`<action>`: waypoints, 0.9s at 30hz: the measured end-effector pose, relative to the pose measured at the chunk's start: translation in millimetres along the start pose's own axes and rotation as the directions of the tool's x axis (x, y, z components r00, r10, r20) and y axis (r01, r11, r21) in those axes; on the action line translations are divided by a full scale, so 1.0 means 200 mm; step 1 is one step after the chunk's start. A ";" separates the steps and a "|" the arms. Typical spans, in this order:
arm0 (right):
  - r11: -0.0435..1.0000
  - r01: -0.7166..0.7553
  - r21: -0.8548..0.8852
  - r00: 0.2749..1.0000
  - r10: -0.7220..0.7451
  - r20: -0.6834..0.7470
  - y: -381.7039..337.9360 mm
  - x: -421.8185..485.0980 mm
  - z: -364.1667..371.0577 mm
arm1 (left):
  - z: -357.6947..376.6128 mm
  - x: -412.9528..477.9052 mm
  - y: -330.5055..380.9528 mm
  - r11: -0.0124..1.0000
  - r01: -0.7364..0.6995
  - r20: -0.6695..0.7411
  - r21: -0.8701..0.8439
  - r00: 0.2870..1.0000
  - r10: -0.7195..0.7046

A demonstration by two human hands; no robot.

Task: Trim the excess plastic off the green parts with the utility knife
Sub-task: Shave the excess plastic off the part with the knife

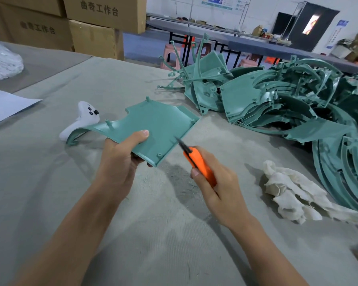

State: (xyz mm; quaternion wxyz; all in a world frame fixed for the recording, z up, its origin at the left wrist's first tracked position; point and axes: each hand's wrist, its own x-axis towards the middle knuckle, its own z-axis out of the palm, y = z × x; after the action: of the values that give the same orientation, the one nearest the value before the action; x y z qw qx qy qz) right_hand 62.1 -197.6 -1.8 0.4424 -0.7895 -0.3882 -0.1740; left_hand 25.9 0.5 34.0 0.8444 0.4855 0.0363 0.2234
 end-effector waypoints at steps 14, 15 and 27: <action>0.999 0.033 -0.007 0.999 -0.033 -0.011 -0.02 0.00 0.02 | 0.01 -0.01 -0.01 0.999 0.031 -0.004 -0.014 1.000 -0.031; 0.998 0.069 -0.014 0.997 -0.068 0.034 -0.03 -0.01 0.03 | 0.00 0.00 0.00 1.000 0.023 -0.014 -0.019 1.000 -0.023; 0.999 0.022 -0.029 0.999 -0.022 0.025 -0.04 -0.01 0.02 | 0.01 0.00 -0.01 0.997 -0.059 -0.050 0.049 0.997 0.061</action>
State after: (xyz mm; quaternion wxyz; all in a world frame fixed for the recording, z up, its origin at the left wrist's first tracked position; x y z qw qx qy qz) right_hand 54.4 -192.4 -1.7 0.4240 -0.7937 -0.3996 -0.1750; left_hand 27.4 -0.9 33.9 0.8243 0.5006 0.0487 0.2600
